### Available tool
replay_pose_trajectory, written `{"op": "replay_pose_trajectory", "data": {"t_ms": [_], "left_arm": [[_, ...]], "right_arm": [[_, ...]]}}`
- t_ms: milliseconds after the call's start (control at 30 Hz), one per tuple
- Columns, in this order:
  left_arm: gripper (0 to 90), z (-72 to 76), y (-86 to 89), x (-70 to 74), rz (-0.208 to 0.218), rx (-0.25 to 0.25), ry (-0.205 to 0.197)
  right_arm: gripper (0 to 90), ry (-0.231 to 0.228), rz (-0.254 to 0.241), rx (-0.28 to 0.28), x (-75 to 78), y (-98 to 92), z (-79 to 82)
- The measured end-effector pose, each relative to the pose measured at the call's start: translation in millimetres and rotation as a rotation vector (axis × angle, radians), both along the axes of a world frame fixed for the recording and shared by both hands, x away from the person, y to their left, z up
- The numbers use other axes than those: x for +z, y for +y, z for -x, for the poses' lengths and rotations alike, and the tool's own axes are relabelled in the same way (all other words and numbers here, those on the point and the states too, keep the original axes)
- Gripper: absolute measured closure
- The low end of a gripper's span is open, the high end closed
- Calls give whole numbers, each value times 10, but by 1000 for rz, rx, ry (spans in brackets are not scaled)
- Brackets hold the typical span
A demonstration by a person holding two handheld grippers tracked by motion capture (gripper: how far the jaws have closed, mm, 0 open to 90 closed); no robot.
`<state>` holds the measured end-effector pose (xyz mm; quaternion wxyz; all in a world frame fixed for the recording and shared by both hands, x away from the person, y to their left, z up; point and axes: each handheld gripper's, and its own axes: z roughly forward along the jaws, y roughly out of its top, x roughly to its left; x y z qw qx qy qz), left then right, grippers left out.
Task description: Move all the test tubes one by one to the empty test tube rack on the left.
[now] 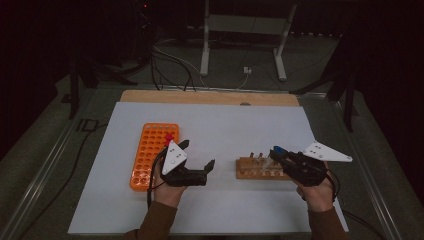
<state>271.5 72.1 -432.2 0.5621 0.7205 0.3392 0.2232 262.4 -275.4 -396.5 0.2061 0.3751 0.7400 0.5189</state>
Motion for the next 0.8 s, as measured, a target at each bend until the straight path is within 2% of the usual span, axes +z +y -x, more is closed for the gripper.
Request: {"op": "replay_pose_trajectory", "data": {"t_ms": [67, 233, 367, 500, 800], "left_arm": [[11, -14, -70, -10, -3, -10, 14], [30, -23, -268, -59, -22, -48, 6], [34, -21, -416, -88, -31, -76, 16], [53, -25, -545, -108, -49, -89, 52], [76, 19, -860, -164, -139, -183, 81]], "right_arm": [[762, 2, 2, 16, -11, 50, -1], [761, 15, 10, 48, -34, 175, 3], [761, 22, 13, 68, -53, 254, 5], [760, 36, 10, 84, -72, 314, 9], [759, 52, 21, 119, -123, 456, 15]]}}
